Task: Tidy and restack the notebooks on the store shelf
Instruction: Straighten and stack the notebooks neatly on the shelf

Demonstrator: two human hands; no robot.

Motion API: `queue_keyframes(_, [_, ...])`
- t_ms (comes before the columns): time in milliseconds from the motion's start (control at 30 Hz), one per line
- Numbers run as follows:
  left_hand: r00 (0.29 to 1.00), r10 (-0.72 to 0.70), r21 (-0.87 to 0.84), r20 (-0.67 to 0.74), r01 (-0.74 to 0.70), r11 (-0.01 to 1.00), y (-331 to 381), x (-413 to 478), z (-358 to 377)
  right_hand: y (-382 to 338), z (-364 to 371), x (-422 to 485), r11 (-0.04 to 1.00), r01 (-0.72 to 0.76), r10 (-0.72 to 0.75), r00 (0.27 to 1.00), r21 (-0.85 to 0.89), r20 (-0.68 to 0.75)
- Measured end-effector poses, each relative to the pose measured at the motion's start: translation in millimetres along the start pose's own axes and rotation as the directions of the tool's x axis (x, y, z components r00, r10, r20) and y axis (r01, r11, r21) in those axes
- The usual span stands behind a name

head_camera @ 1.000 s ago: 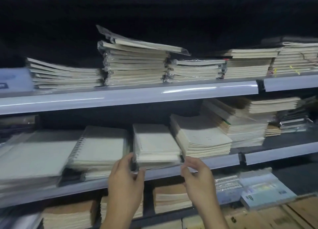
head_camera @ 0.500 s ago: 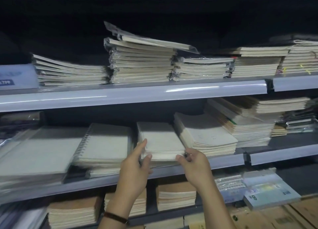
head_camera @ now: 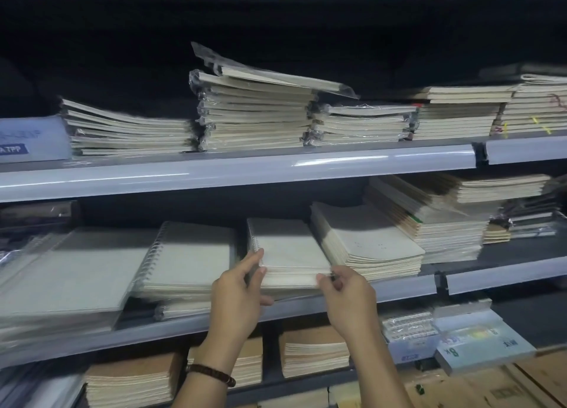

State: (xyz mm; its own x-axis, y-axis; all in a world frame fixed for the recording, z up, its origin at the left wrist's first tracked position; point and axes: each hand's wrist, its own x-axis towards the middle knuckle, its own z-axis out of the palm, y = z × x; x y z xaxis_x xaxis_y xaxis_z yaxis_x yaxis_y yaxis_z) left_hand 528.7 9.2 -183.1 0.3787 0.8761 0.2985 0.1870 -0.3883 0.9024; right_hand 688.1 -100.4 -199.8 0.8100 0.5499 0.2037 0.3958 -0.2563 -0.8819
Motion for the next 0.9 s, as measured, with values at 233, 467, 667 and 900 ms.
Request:
queue_keyframes(233, [0.998,-0.02,0.053,0.058,0.017,0.998,2,1,-8,-6,-9,2,0.992,0.067,-0.054,0.991,-0.106,0.121])
queue_keyframes(467, [0.996,0.015,0.117,0.093,-0.026,0.993,1,-7,-11,-2,-13,5,0.995,0.05,-0.038,0.988,-0.082,0.147])
queue_keyframes(667, [0.998,0.061,0.186,0.022,-0.064,0.98,0,-6,-13,-1,-10,3,0.995,0.083,-0.08,0.995,-0.063,0.055])
queue_keyframes(900, [0.994,0.078,0.228,-0.076,-0.059,0.972,-1,-13,-9,1,-10,-2,0.995,0.084,-0.084,0.996,-0.053,0.002])
